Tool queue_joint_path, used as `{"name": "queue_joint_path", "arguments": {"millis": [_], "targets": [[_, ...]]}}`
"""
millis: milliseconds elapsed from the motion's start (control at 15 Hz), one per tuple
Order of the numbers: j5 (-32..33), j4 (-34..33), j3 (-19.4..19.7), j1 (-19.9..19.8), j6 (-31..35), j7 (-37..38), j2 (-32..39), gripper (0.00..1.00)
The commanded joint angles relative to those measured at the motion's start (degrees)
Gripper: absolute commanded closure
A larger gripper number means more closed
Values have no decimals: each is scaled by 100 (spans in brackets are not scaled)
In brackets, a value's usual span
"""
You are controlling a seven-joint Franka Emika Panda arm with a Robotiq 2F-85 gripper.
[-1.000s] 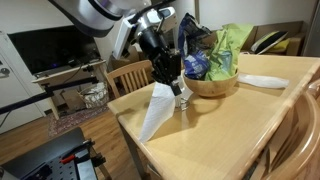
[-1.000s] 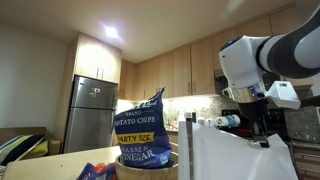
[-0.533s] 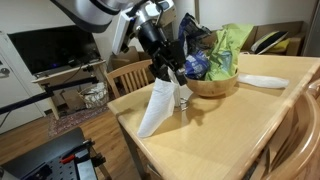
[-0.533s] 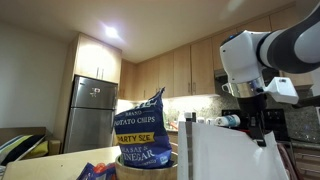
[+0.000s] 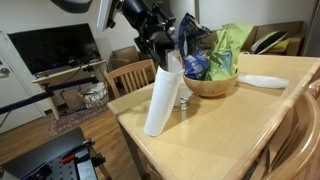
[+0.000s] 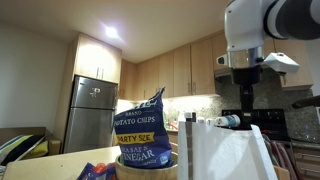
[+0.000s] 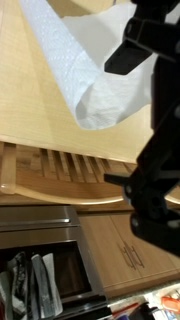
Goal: Pull on the paper towel
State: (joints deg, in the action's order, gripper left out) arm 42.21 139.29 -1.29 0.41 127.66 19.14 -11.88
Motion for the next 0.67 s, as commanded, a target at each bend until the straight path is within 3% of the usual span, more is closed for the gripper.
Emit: {"name": "queue_joint_path", "arguments": {"millis": [0, 467, 600], "targets": [[-215, 249, -222, 186, 158, -353, -850, 0], [-718, 150, -360, 193, 422, -142, -1160, 0], [-611, 23, -498, 115, 231, -222, -1060, 0]]}}
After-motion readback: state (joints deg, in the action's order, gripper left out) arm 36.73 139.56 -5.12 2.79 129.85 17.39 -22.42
